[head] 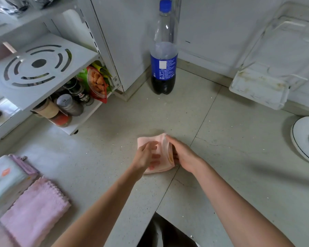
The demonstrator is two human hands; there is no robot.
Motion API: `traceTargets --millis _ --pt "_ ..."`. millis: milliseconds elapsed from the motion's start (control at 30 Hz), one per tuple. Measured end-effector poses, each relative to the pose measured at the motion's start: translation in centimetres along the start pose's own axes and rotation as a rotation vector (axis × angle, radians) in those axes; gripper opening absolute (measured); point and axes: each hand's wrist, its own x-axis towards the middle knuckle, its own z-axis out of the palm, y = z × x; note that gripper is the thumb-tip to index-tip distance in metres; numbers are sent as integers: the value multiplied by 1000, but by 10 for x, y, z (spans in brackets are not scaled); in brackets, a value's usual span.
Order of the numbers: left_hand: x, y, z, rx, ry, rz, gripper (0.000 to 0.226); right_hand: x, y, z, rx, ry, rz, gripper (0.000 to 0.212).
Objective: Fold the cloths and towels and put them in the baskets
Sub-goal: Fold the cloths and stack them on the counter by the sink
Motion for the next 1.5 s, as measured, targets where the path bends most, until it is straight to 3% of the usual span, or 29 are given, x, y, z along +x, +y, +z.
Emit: traceTargets --millis 167,233,333,433,567,667,800,933,1033,1133,1300,1500 --pt "20 -12 -32 435 370 297 37 6 -4 12 -260 173 -78 35" --pt "24 -13 -48 430 256 288 48 7 -8 16 -303 180 -69 32" --pt "20 -8 -65 260 -16 206 54 1 -14 16 -287 56 -107 30" --pt "9 -9 -77 218 -113 343 43 -20 -22 12 -299 -135 -225 31" --pt "-23 -7 -90 339 -83 668 25 -48 -40 9 -368 -243 -338 37" --pt "-46 -3 -97 442 50 890 21 -60 -53 23 -323 -174 -476 33" --pt "-65 1 -104 450 183 999 32 -71 -66 56 -224 -108 -551 29" --pt "-77 5 -119 652 252 1145 29 -81 -70 72 -309 -200 -512 20" --pt "-89 3 -134 656 319 1155 29 -89 -69 79 -405 -324 -515 36" --pt "-101 1 -145 669 342 1150 28 -97 -69 92 -416 -273 -657 23" --pt "-116 3 -162 587 208 1103 18 -106 -71 107 -428 -155 -849 14" --pt "-128 13 -186 829 87 1051 26 -113 -82 117 -564 -190 -944 12"
